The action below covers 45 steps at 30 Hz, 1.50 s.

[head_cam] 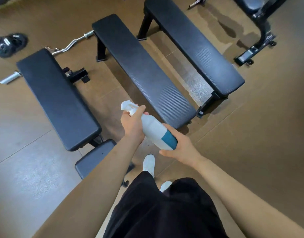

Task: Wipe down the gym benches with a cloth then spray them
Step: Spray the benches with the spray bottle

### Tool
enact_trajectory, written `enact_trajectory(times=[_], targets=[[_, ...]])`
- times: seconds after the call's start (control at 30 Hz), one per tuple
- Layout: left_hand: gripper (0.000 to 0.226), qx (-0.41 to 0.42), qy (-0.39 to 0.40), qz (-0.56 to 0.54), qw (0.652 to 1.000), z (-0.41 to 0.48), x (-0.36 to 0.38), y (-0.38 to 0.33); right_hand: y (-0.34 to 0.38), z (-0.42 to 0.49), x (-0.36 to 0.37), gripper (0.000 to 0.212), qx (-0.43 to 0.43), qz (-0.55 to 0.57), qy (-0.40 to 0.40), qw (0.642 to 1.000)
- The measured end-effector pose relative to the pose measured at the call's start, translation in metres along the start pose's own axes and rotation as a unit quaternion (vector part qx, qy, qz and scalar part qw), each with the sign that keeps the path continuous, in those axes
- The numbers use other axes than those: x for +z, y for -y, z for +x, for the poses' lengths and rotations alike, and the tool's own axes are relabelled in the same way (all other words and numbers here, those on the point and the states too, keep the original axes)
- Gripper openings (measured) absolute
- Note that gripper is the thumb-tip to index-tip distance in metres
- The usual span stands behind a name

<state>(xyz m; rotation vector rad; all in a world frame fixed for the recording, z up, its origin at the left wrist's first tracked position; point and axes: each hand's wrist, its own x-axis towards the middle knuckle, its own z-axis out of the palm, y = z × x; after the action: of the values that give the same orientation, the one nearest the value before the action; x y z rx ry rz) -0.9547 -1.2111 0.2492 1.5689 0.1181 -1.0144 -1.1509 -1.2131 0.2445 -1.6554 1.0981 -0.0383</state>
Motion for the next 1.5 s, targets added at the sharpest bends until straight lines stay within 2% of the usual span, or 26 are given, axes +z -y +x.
enact_trajectory(times=[0.13, 0.23, 0.37, 0.47, 0.6, 0.73, 0.83, 1.0, 1.07, 1.17, 1.27, 1.4, 1.5], targets=[[0.039, 0.051, 0.02, 0.065, 0.996, 0.019, 0.027, 0.001, -0.006, 0.026, -0.023, 0.092, 0.019, 0.007, 0.014, 1.0], [0.045, 0.028, 0.035, 0.064, 0.997, 0.031, 0.046, 0.005, -0.015, 0.044, -0.038, 0.092, 0.026, 0.033, 0.027, 0.999], [0.026, -0.036, -0.04, 0.015, 0.998, 0.04, 0.073, 0.007, -0.031, 0.068, -0.065, 0.092, 0.015, 0.023, 0.069, 0.997], [0.022, -0.034, -0.094, 0.012, 0.995, 0.043, 0.095, 0.013, -0.041, 0.084, -0.089, 0.092, 0.012, 0.022, 0.105, 0.994], [0.046, -0.004, -0.084, -0.023, 0.996, 0.045, 0.12, 0.011, -0.048, 0.096, -0.111, 0.089, 0.02, 0.056, 0.128, 0.99], [0.022, -0.026, -0.117, -0.062, 0.991, 0.047, 0.142, 0.005, -0.052, 0.109, -0.135, 0.086, 0.003, 0.068, 0.15, 0.986], [0.019, -0.046, -0.154, -0.063, 0.985, 0.052, 0.153, -0.002, -0.045, 0.121, -0.153, 0.086, -0.013, 0.08, 0.166, 0.983], [0.03, 0.018, -0.098, -0.093, 0.991, 0.073, 0.168, -0.03, -0.022, 0.149, -0.163, 0.083, -0.02, 0.111, 0.156, 0.981], [0.028, 0.032, -0.07, -0.083, 0.994, 0.085, 0.17, -0.044, -0.01, 0.166, -0.164, 0.083, -0.017, 0.121, 0.146, 0.982], [0.026, 0.023, -0.027, -0.063, 0.997, 0.109, 0.169, -0.062, 0.014, 0.2, -0.162, 0.078, -0.016, 0.15, 0.135, 0.979], [0.009, -0.003, -0.05, -0.096, 0.994, 0.148, 0.168, -0.09, 0.039, 0.241, -0.156, 0.073, -0.028, 0.144, 0.124, 0.981], [0.014, -0.01, -0.05, -0.123, 0.991, 0.211, 0.167, -0.137, 0.074, 0.304, -0.145, 0.081, -0.004, 0.152, 0.103, 0.983], [0.023, -0.009, -0.016, -0.113, 0.993, 0.259, 0.157, -0.177, 0.106, 0.353, -0.133, 0.085, 0.012, 0.141, 0.092, 0.986]])
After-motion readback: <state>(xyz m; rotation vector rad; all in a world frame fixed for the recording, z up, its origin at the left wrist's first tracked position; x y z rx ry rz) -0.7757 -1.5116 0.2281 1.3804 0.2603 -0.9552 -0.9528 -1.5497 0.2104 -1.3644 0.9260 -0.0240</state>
